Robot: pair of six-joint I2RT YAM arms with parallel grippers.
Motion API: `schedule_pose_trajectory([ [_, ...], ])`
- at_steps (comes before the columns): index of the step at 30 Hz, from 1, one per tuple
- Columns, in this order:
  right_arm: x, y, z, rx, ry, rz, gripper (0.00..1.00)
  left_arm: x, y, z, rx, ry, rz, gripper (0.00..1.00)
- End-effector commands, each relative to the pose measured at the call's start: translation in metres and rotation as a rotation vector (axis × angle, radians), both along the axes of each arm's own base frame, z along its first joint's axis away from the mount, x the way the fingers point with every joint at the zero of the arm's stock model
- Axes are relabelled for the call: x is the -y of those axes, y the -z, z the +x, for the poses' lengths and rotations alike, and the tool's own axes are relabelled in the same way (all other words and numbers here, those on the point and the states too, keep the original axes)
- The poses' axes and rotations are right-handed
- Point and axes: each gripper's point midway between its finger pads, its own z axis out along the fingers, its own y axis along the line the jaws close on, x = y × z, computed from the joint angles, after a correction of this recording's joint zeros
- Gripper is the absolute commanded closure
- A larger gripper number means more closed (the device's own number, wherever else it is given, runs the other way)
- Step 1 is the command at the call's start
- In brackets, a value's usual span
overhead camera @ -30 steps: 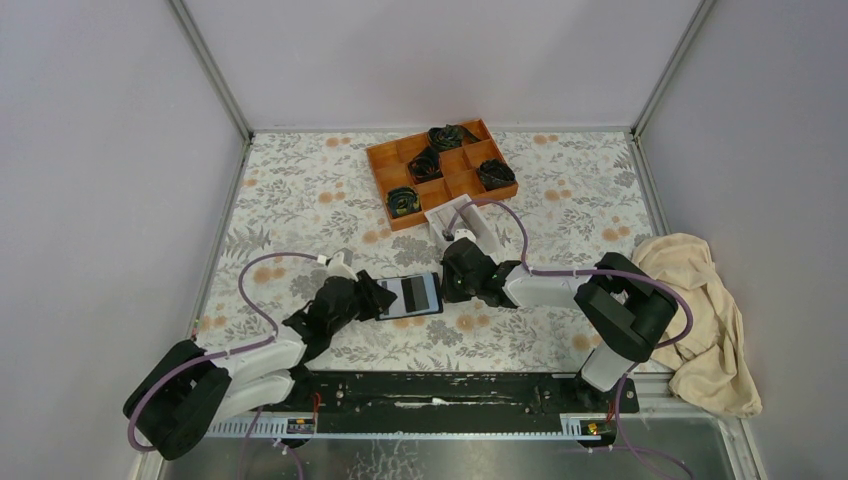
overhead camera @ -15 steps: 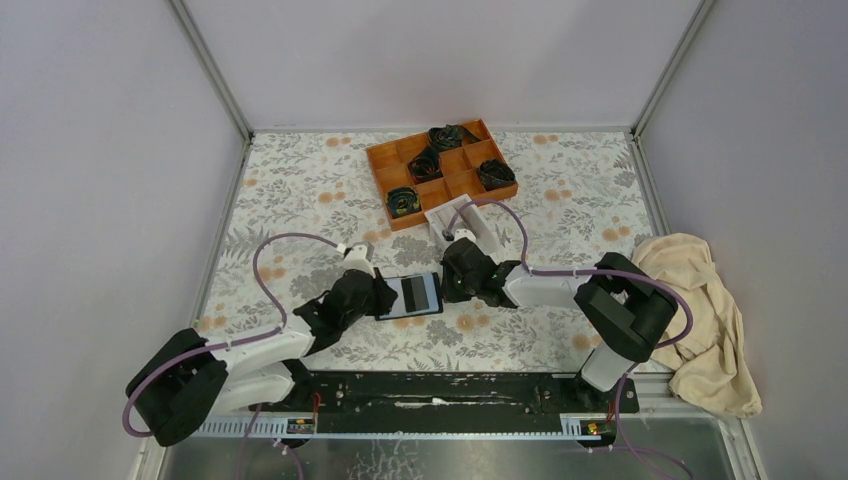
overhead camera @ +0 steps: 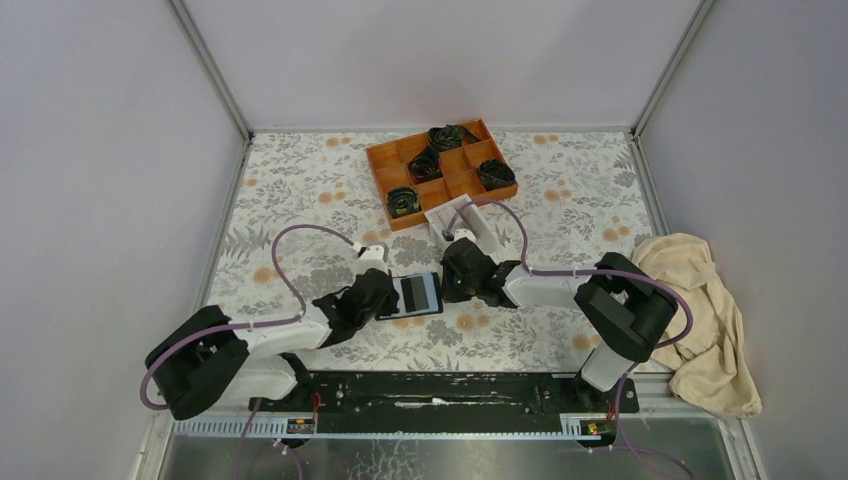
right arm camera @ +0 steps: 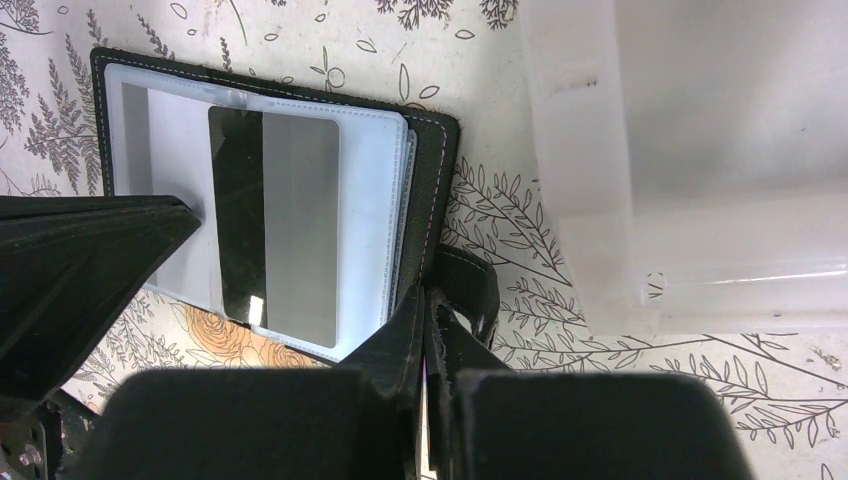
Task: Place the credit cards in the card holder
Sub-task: Insert the credit card into the card holder.
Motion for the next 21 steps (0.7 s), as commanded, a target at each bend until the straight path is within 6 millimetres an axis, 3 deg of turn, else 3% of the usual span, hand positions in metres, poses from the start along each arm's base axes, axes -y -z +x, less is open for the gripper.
schedule_pose_trajectory([
  [1,0.0,0.011,-0.004,-0.018,-0.009,-0.036,1.0,0.002,-0.002,0.007,0.03,0.001,0.058,0.93],
  [9,0.001,0.012,-0.005,-0.019,-0.009,-0.037,1.0,0.011,0.005,0.005,0.018,0.017,0.101,0.94],
  [21,0.0,0.013,-0.006,-0.024,-0.01,-0.032,1.0,0.033,-0.002,0.011,0.045,0.053,0.083,0.92],
])
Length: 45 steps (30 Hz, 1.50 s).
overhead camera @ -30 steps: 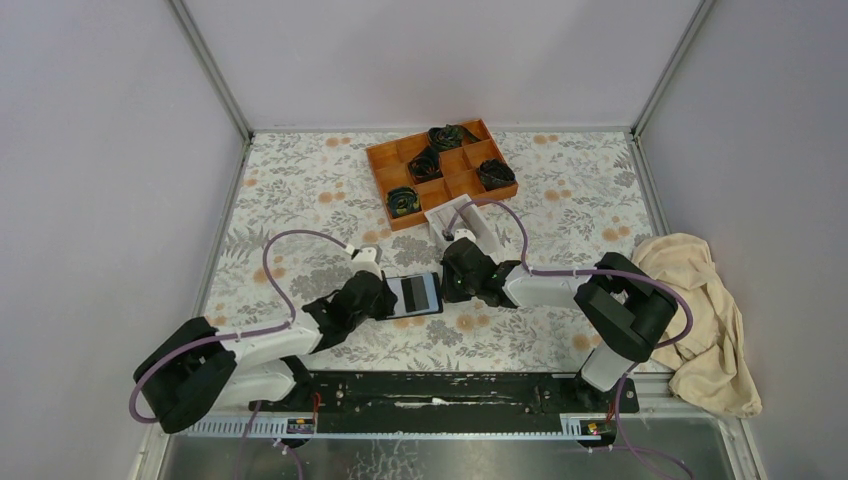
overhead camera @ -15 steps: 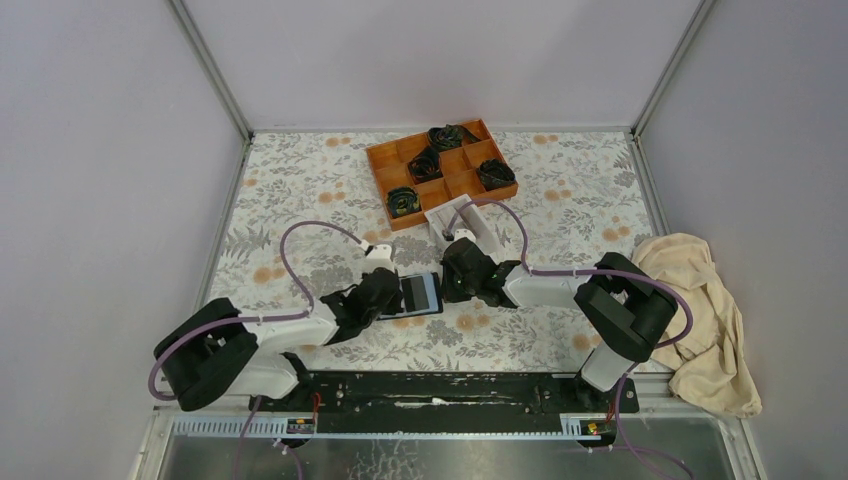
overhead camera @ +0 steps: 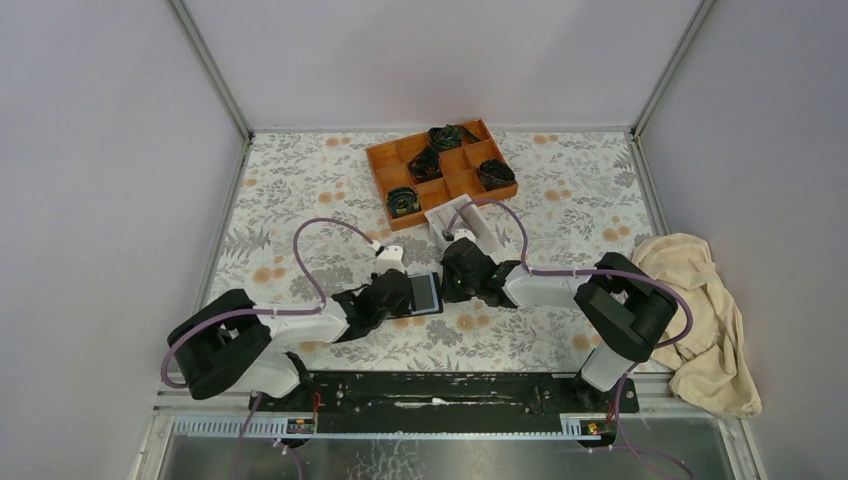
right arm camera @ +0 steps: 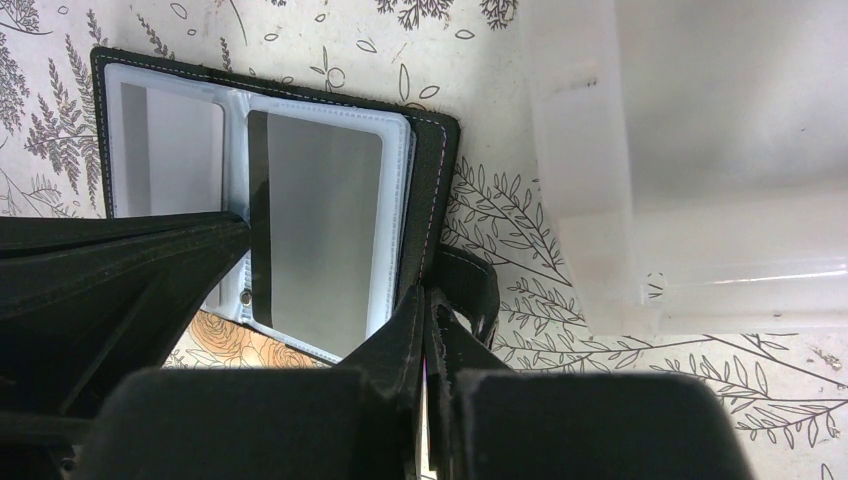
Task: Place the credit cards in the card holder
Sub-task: Insert the credit card into the card holder.
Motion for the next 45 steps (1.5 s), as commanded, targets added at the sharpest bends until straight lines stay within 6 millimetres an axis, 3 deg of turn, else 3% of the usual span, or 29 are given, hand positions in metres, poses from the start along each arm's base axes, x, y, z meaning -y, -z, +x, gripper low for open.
schedule_pose_trajectory([
  [1,0.0,0.013,-0.006,-0.023,-0.01,-0.033,1.0,0.011,-0.01,0.009,0.041,0.007,0.001,0.92],
  [15,-0.001,0.013,-0.008,-0.024,-0.013,-0.033,1.0,0.027,-0.022,0.014,0.06,0.016,-0.007,0.9],
  [21,0.001,0.002,-0.004,0.006,-0.012,-0.039,1.0,0.007,-0.041,0.015,0.103,-0.079,-0.021,0.67],
  [22,0.0,-0.008,-0.002,0.025,-0.009,-0.023,1.0,0.003,-0.046,0.016,0.115,-0.098,-0.029,0.64],
  [24,-0.001,-0.014,-0.002,0.036,-0.013,-0.018,0.87,-0.005,-0.054,0.015,0.136,-0.131,-0.049,0.59],
  [30,-0.002,-0.027,-0.003,0.06,-0.02,-0.007,0.68,-0.025,-0.063,0.009,0.161,-0.216,-0.114,0.51],
  [38,0.0,-0.035,-0.01,0.085,-0.027,-0.012,0.6,-0.052,-0.055,-0.002,0.151,-0.36,-0.235,0.36],
  [45,0.008,-0.035,-0.017,0.088,-0.021,-0.01,0.53,-0.06,-0.053,-0.009,0.147,-0.411,-0.34,0.29],
])
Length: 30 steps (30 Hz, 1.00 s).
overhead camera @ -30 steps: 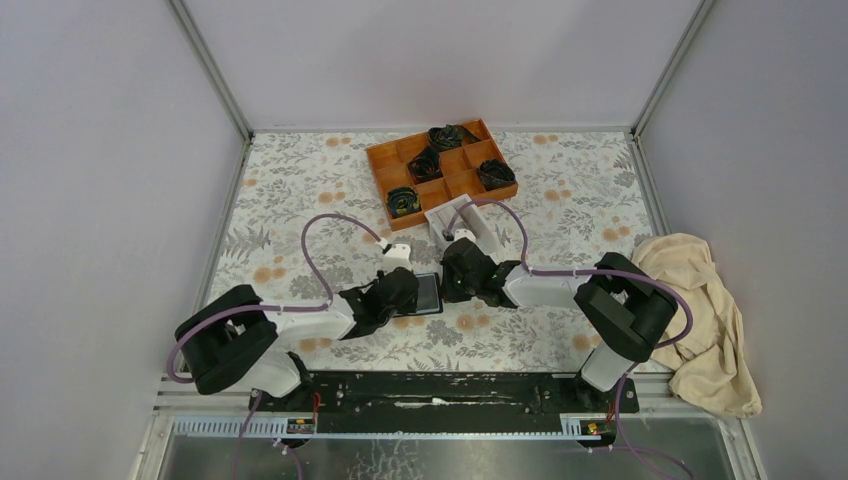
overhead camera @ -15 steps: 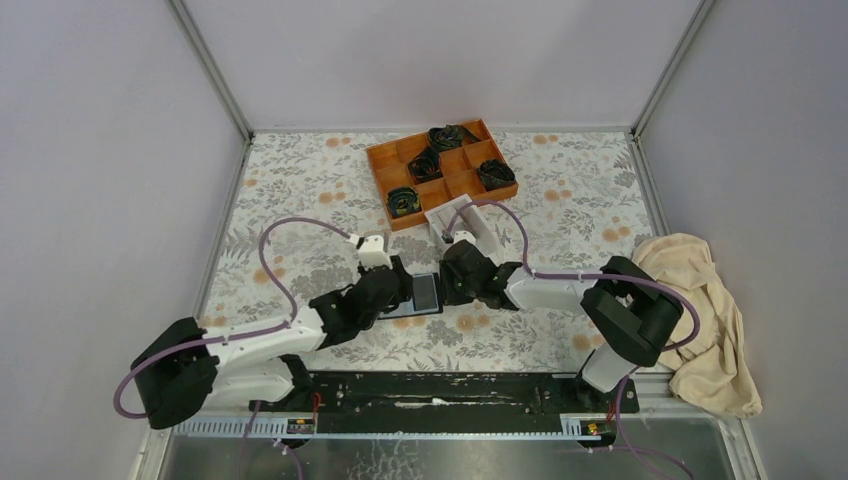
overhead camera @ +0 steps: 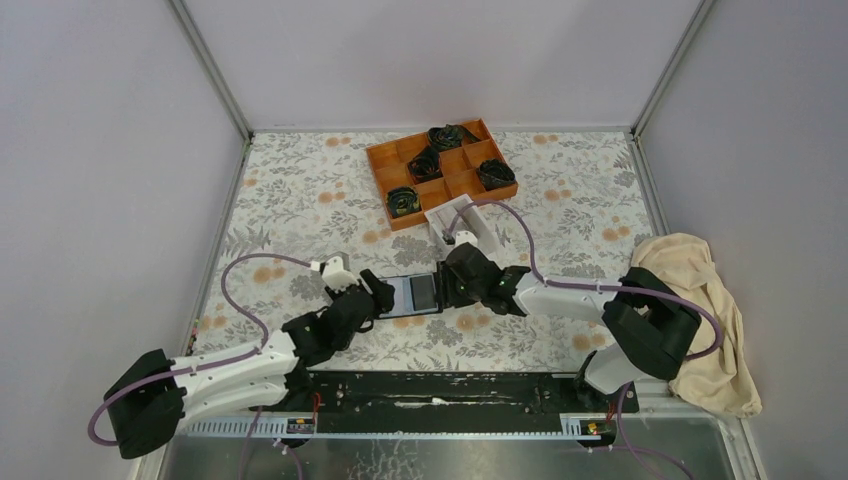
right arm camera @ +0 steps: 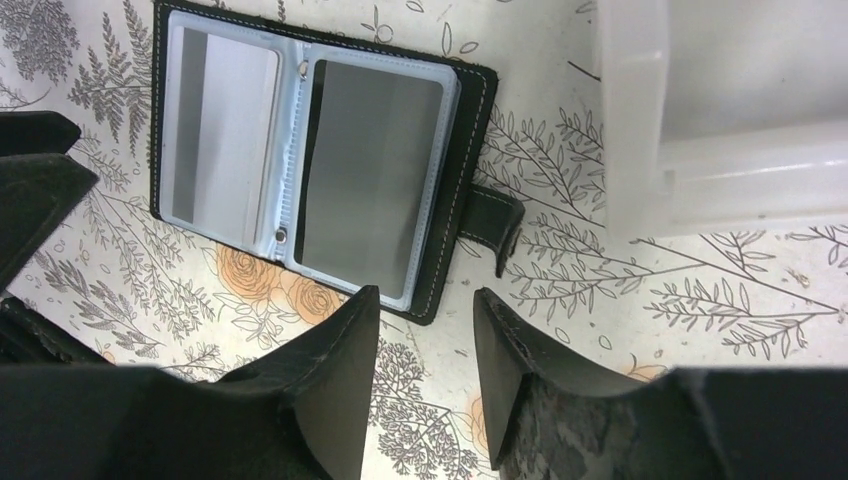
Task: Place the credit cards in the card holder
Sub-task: Insert the credit card into the card holder, then close the card holder at the center of the board.
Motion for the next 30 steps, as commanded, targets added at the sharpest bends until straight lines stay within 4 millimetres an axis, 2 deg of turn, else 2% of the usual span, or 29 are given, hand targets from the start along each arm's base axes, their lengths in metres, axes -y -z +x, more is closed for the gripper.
schedule_pose_trajectory([
  [1,0.006,-0.008,-0.001,0.036,0.016,0.005,0.52,-0.008,-0.002,0.001,0.018,-0.073,-0.075,0.28],
  [4,0.009,-0.006,-0.002,0.036,0.02,0.006,0.5,-0.007,-0.001,-0.001,0.014,-0.073,-0.101,0.23],
  [16,0.014,0.0,-0.004,0.038,0.023,-0.005,0.47,-0.001,0.006,-0.008,-0.012,-0.041,-0.154,0.16],
  [30,0.006,0.003,0.002,0.042,0.024,-0.009,0.46,-0.009,0.02,-0.014,-0.029,-0.058,-0.169,0.15],
])
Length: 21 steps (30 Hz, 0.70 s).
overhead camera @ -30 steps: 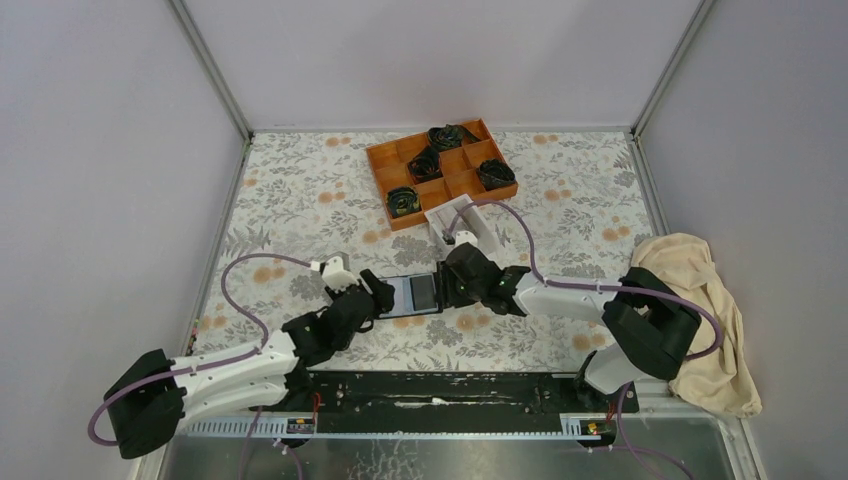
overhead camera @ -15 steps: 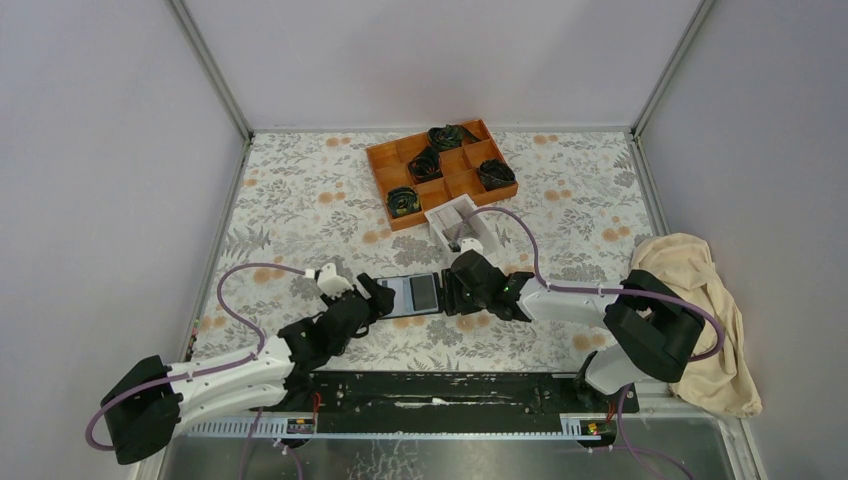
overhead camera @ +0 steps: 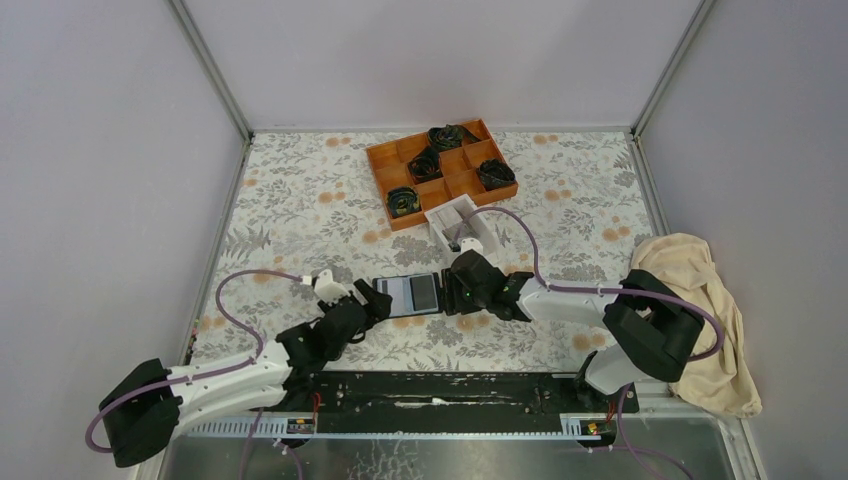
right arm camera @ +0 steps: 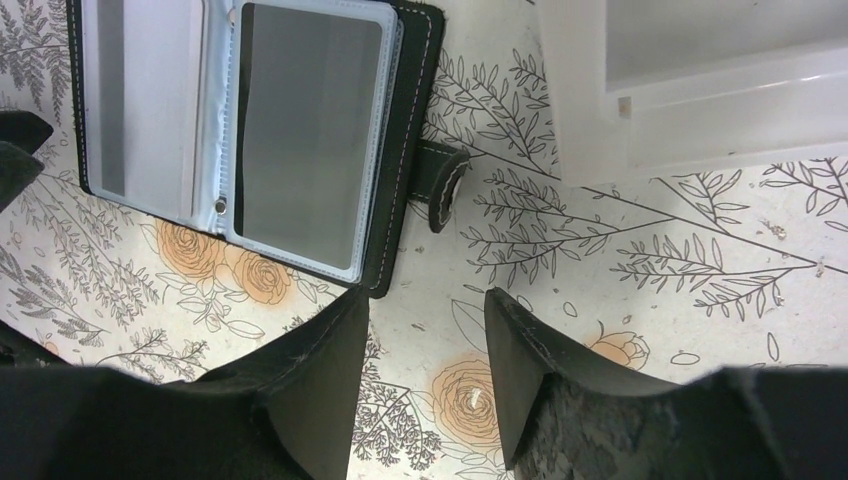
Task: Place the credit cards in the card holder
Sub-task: Close the card holder at the center of the board.
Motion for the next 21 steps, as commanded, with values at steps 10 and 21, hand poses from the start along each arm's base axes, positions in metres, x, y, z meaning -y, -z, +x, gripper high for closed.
schedule_pose_trajectory([
  [10,-0.015,-0.008,0.022,0.077,0.018,0.008,0.46,0.005,-0.002,0.005,0.037,-0.003,-0.093,0.14],
  [21,-0.017,-0.004,0.03,0.098,0.028,-0.018,0.46,0.007,0.002,0.006,0.029,0.013,-0.139,0.14],
])
